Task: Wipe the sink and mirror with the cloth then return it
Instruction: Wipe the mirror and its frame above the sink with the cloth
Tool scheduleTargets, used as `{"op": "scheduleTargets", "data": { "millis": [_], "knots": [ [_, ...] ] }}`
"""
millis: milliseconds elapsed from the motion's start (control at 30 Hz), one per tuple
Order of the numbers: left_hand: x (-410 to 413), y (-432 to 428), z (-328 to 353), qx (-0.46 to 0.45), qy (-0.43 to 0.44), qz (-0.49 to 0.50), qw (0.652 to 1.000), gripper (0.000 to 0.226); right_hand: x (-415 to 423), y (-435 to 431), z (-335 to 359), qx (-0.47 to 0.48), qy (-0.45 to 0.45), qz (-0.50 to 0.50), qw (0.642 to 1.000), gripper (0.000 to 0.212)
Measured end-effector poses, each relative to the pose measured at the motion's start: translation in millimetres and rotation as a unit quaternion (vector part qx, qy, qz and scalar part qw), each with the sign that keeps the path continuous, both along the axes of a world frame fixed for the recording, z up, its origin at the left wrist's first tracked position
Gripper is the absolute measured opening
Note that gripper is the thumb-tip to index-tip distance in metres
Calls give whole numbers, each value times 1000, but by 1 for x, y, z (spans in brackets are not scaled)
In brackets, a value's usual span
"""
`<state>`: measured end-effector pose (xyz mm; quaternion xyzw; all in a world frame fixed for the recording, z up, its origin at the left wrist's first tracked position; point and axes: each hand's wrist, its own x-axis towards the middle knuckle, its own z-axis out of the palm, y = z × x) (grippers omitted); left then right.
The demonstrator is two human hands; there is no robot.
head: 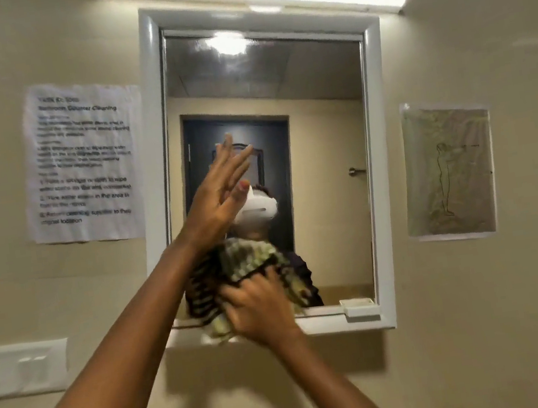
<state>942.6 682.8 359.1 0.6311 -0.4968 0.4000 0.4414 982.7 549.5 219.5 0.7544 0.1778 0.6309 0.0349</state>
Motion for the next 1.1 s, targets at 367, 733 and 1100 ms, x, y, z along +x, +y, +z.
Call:
{"op": "scheduleTargets", "data": {
  "millis": [367,733,1100],
  "knots": [
    [66,41,-113,-232,32,331,914,69,4,18,178,85,-67,-96,990,52],
    [71,28,-116,-256,-18,364,895,80,-3,-39,314,40,-62,-75,994,46],
    [62,26,-114,-259,-22,349,900,84,26,84,287,-58,-69,-64,994,45]
  ]
}}
